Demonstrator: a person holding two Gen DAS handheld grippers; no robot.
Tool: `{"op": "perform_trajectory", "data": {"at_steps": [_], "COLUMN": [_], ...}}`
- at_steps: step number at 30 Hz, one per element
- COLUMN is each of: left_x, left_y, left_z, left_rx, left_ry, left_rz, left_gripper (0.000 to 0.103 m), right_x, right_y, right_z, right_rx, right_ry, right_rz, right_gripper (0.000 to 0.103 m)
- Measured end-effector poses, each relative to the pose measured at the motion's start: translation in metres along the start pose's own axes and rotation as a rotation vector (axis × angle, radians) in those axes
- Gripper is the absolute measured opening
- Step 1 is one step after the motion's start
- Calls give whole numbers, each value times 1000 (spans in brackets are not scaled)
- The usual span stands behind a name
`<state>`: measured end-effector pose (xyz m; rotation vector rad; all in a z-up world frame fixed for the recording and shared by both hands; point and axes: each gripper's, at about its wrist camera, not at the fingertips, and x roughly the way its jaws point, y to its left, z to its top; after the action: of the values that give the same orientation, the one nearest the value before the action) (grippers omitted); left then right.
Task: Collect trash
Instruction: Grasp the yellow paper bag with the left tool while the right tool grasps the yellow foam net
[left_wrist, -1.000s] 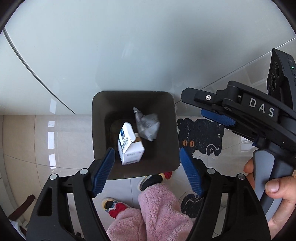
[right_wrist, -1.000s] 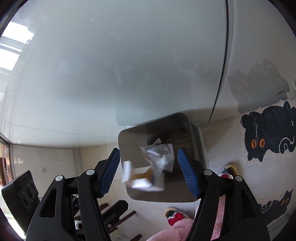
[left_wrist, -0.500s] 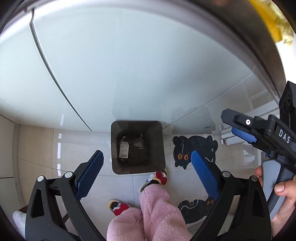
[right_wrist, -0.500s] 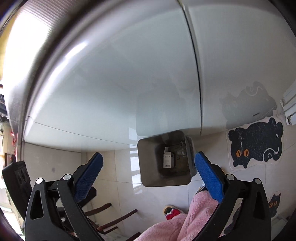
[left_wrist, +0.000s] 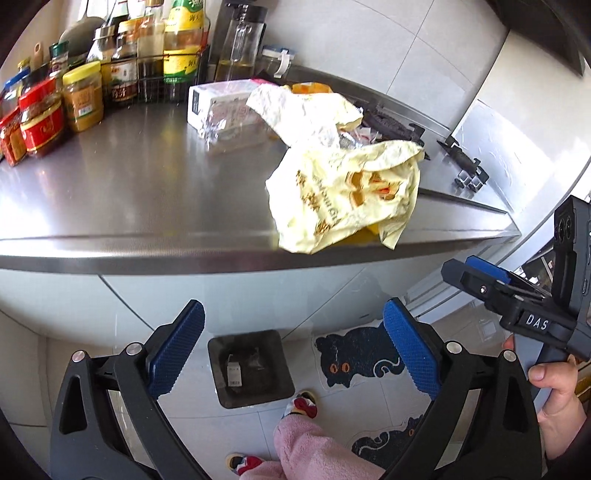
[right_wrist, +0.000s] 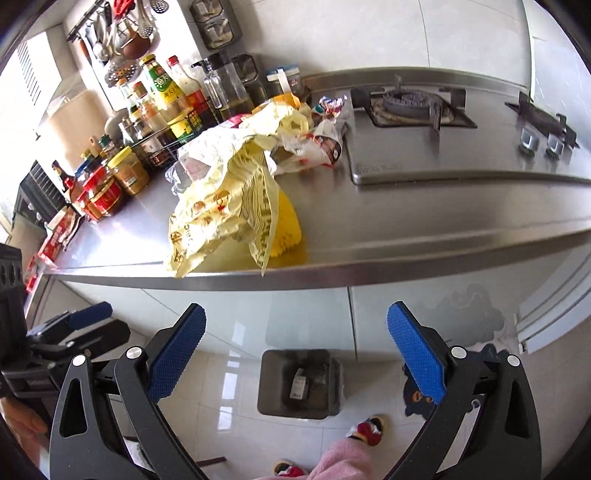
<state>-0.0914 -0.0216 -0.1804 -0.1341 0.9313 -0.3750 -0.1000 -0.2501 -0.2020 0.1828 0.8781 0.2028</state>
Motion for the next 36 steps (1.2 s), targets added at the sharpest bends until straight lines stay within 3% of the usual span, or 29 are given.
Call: {"op": "perform_trajectory", "data": {"at_steps": [5,13,16,19,25,29,32,36], "left_x": [16,56,68,75,85,85,85,82], "left_y": [-5,-13,-15,-12,-8,-7,-2,1], "left_z": [27,36,40,45,52,59,64,67], "left_rx": [31,122,147,131,89,55,4,-29], "left_ry": [2,65,92,108,115,105,91,78], "left_rz": [-32,-70,-83,-89,-119,-138,-151,-157], "left_gripper": [72,64,49,33,17,11,9,8], "right_x": [6,21,29,36,48,56,68,80], "right_y": [-8,-15,-14,-12,-5,-3,-2,-1], "right_z": [11,12,15,18,26,34,40,48], "right_rx": [-12,-45,-65,-82,-105,-131,-160,-189], "right_ry": [8,40,44,50,53,41,50,42], "right_rz": [-7,-17,-16,-3,13,0,-23,-40], "right_gripper": [94,94,94,94,94,89,81,79]}}
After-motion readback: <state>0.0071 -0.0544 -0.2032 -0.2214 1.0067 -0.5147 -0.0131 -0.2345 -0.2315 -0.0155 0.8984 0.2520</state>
